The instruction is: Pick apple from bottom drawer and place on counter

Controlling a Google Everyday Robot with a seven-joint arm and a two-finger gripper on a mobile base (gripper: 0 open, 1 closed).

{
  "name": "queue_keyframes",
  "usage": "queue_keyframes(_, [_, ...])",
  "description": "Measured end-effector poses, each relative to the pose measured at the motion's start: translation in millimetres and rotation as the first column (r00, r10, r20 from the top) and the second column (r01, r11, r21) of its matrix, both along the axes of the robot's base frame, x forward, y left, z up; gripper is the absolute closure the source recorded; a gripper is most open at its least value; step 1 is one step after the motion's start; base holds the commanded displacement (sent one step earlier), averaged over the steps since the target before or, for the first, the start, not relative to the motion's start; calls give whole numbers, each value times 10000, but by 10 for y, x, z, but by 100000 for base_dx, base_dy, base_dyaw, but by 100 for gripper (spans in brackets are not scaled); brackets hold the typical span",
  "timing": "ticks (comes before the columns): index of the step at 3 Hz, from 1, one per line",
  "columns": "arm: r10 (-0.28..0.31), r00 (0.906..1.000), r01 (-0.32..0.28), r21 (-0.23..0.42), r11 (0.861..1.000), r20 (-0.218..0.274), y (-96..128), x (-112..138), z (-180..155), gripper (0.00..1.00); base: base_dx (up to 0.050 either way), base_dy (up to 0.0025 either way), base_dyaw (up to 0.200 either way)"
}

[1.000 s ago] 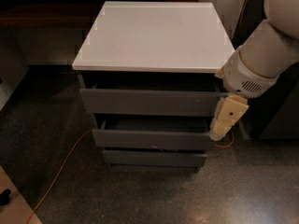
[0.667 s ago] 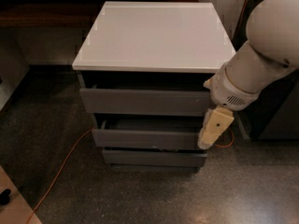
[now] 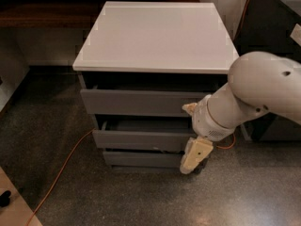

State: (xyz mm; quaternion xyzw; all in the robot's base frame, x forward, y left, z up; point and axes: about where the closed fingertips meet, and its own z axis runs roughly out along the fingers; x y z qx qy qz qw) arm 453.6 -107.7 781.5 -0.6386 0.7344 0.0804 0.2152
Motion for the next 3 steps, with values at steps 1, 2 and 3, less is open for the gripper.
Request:
queue_keyframes(1, [486,9985,-494,325,9982,254,158,-48,-211,0,0,0,0])
queue_keyframes(2, [731,9963,-757,598,9953,447,275,-47,-499,0,0,0,0])
queue_keyframes(3, [728,9929,-803,794,9936,937,374,9,-732,0,0,0,0])
